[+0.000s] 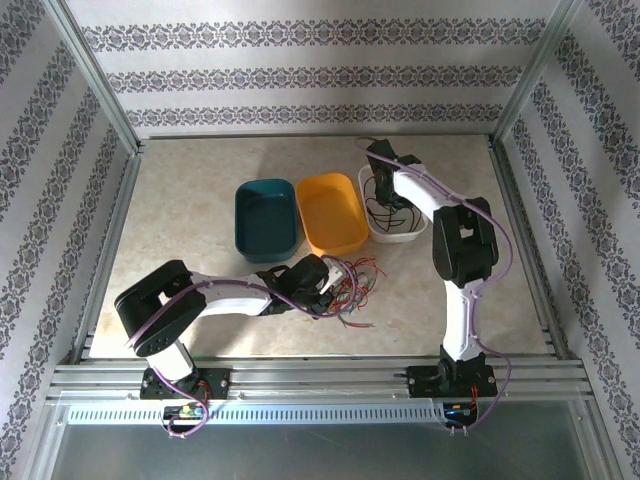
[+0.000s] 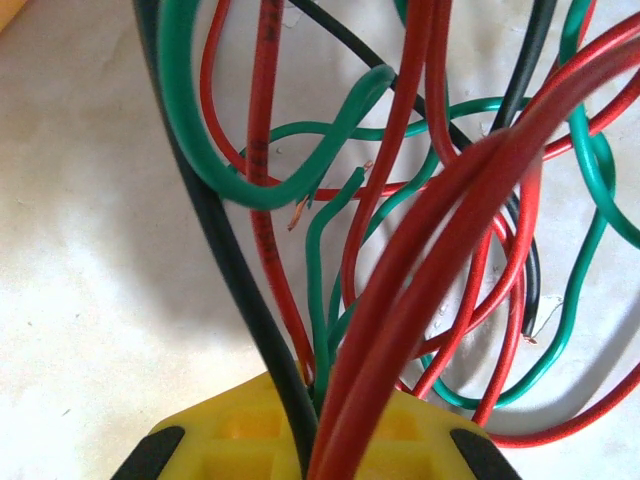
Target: Untangle the cables
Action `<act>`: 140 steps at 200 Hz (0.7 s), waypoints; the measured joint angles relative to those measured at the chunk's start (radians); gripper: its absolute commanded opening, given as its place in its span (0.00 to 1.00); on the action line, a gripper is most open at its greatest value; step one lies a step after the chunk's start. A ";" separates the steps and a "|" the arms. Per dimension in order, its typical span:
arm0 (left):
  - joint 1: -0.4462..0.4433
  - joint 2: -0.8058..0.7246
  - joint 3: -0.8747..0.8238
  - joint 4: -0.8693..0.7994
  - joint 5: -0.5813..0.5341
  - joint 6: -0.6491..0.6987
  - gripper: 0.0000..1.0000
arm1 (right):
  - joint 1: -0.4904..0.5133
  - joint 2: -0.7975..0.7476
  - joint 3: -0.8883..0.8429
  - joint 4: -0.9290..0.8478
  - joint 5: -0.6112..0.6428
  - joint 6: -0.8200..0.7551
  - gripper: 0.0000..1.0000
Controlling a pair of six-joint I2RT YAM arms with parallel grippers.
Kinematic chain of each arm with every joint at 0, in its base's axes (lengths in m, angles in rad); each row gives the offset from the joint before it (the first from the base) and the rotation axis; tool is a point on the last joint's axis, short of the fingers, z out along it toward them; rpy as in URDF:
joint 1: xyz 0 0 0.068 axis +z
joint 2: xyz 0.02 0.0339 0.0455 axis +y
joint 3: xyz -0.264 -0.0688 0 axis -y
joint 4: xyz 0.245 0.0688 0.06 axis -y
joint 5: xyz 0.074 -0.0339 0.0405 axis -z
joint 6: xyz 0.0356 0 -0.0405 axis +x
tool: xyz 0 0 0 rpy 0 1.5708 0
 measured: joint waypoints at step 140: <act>0.000 0.004 0.006 -0.003 0.000 0.000 0.00 | 0.142 -0.397 -0.420 0.118 -0.249 -0.151 0.35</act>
